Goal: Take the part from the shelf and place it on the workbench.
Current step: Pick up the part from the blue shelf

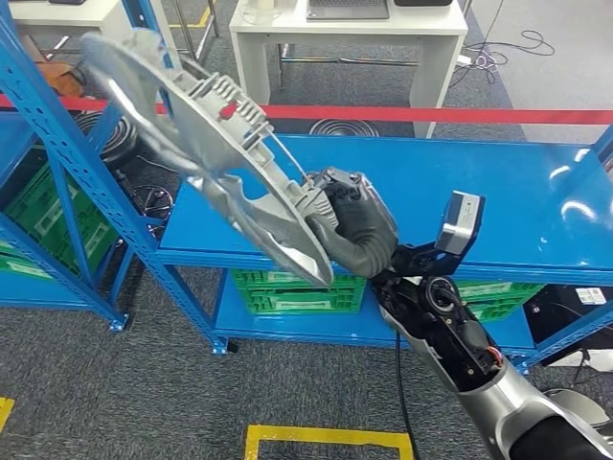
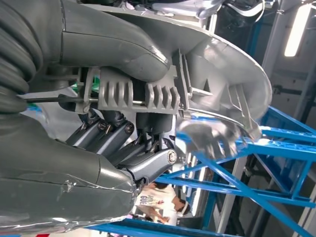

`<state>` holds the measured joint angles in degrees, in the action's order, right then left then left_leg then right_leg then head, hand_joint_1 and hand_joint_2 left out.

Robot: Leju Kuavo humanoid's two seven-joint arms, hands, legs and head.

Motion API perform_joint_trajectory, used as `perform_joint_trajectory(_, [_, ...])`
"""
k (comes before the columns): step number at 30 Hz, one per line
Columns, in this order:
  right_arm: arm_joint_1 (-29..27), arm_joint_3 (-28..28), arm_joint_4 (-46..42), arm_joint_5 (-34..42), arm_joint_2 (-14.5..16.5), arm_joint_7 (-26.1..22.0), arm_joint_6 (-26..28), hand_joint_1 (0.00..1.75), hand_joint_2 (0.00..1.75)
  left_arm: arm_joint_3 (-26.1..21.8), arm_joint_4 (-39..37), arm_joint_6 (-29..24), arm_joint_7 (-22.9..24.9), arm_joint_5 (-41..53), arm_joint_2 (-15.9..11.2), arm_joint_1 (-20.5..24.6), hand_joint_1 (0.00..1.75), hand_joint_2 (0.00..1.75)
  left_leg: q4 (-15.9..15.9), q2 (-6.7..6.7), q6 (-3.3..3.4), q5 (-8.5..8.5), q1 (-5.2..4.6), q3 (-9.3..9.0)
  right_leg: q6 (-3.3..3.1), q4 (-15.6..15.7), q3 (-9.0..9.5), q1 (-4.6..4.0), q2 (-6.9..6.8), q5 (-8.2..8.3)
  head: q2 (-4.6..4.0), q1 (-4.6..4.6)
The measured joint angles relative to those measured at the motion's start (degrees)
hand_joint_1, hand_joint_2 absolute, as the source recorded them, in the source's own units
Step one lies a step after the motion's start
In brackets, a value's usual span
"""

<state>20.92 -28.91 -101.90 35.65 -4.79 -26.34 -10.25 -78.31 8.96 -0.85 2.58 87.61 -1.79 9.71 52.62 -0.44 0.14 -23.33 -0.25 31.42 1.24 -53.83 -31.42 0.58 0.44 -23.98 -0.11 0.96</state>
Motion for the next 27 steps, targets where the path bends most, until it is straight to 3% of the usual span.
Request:
perform_joint_trajectory(6, [-0.32, -0.58, 1.31, 3.94, 0.62, -0.01, -3.24, 1.75, 1.75, 0.0, 0.0, 0.0, 0.0, 0.04, 0.0, 0.11, 0.0, 1.75, 0.0, 0.0, 0.0, 0.0, 0.01, 0.0, -0.01, 0.0, 0.0, -0.01, 0.02, 0.0, 0.0, -0.01])
perform_joint_trajectory(27, [-2.1, -8.47, 6.32, -3.38, 4.46, 0.59, -7.59, 1.75, 1.75, 0.0, 0.0, 0.02, 0.02, 0.06, 0.1, 0.56, 0.0, 1.75, -0.02, -0.01, -0.04, -0.02, 0.05, 0.0, -0.04, 0.0, -0.01, -0.04, 0.0, -0.03, 0.0, 0.01])
